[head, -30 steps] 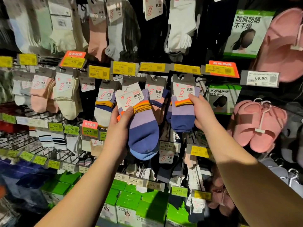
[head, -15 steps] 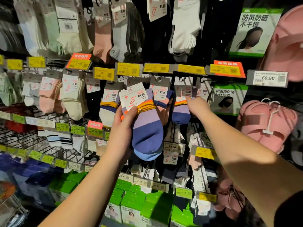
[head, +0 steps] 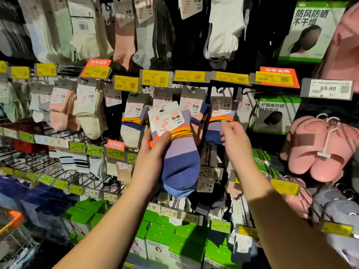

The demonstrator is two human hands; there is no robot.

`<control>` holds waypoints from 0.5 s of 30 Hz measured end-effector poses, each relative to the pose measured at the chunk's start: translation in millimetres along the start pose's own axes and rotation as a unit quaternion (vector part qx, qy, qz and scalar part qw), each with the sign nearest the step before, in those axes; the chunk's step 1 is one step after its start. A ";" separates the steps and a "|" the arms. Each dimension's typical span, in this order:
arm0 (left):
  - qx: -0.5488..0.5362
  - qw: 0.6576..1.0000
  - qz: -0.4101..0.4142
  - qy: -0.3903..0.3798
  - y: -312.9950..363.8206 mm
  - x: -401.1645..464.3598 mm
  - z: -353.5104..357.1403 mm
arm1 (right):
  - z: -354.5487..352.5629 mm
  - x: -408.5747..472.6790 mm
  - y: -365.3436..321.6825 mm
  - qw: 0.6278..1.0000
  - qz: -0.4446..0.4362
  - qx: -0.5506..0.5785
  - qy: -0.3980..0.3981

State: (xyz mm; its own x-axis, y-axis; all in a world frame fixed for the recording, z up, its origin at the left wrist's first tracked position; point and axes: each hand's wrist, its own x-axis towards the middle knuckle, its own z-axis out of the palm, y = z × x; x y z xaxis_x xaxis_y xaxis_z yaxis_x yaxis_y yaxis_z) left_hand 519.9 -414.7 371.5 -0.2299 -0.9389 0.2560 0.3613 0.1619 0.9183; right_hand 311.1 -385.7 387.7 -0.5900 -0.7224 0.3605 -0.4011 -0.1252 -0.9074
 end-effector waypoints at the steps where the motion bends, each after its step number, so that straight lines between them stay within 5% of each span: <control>1: 0.001 1.000 -0.001 -0.003 -2.3 -1.2 2.2 | 3.8 -16.9 -6.5 0.999 -0.014 0.025 -0.031; 6: 0.019 0.999 0.012 -0.028 -11.6 -4.2 13.2 | 17.1 -59.4 -18.1 0.976 0.019 0.133 -0.172; 15: 0.224 0.971 0.079 -0.033 -5.2 -12.2 21.1 | 14.7 -61.4 -13.5 0.923 0.119 0.314 -0.187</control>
State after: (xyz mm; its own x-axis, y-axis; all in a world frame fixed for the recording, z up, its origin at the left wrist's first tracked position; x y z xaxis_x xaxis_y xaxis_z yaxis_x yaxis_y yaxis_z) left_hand 501.7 -397.7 370.0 -0.2660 -0.8727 0.4095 -0.0282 0.4316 0.9016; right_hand 363.0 -349.6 374.7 -0.2796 -0.9497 0.1411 0.2634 -0.2172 -0.9399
